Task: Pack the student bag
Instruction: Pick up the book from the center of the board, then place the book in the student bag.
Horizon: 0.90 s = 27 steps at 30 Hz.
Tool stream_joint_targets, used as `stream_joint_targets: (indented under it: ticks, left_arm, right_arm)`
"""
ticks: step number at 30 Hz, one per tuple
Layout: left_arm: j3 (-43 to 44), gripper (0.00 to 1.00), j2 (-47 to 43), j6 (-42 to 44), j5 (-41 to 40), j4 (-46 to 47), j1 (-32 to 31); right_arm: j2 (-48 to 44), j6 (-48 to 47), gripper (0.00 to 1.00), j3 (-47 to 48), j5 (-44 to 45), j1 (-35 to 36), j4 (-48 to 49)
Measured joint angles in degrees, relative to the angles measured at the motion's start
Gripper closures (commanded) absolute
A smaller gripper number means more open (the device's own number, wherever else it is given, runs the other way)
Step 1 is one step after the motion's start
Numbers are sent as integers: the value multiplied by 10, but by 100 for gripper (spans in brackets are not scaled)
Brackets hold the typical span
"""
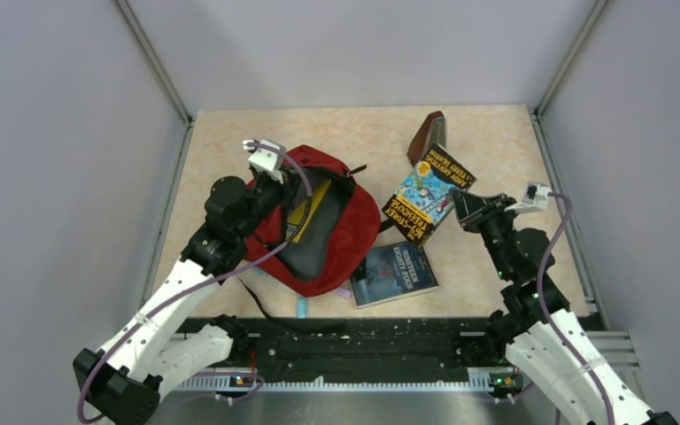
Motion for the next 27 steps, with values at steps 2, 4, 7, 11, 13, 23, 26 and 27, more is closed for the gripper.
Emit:
stream_joint_targets:
  ticks: [2, 4, 7, 11, 13, 23, 26, 27]
  left_arm:
    - [0, 100, 0, 0, 3, 0, 0]
    - [0, 100, 0, 0, 4, 0, 0]
    - [0, 100, 0, 0, 6, 0, 0]
    - [0, 100, 0, 0, 11, 0, 0]
    - [0, 100, 0, 0, 14, 0, 0]
    - [0, 100, 0, 0, 19, 0, 0]
    - [0, 100, 0, 0, 19, 0, 0]
    - [0, 100, 0, 0, 19, 0, 0]
  right_arm:
    - [5, -1, 100, 33, -30, 0, -39]
    - [16, 2, 100, 63, -70, 0, -74]
    - [37, 17, 100, 88, -136, 0, -91]
    - [68, 46, 100, 96, -199, 17, -87]
    - [82, 59, 100, 96, -214, 42, -83]
    - [152, 91, 100, 94, -139, 253, 60]
    - [196, 92, 100, 78, -91, 304, 143]
    - [210, 92, 100, 71, -75, 317, 166]
